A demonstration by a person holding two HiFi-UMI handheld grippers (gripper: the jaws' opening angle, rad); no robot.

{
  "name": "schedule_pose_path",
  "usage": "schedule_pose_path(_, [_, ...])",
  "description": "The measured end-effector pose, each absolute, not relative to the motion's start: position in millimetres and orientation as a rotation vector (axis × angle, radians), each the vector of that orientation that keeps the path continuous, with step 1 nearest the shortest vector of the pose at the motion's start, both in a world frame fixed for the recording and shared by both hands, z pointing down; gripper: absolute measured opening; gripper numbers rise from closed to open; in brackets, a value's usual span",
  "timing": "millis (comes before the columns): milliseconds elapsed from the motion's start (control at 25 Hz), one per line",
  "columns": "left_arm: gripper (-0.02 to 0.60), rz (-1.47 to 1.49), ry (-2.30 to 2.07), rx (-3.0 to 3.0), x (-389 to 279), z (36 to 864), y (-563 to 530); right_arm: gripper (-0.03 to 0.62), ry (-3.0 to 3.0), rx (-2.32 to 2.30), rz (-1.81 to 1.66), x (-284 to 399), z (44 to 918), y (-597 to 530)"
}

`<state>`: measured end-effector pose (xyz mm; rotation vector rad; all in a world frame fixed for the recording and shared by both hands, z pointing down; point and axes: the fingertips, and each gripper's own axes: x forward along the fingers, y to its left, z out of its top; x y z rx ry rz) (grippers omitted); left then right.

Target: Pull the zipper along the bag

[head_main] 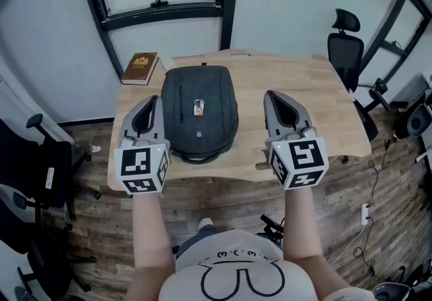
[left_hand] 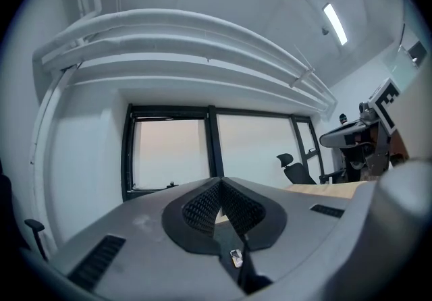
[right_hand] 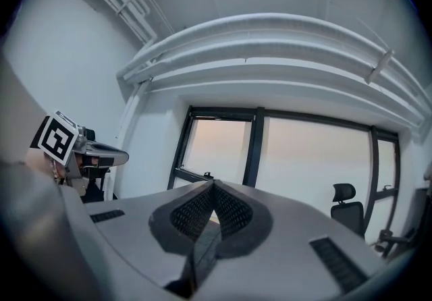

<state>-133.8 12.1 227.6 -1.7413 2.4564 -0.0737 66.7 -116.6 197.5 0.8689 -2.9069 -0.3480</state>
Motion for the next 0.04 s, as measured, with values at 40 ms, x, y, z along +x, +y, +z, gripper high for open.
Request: schedule_pose_path(40, [0.015, -0.063, 2.456, -1.728, -131.9, 222.8, 14.4, 0.049, -2.911, 0.866, -0.366, 70.0, 192.3, -114.5])
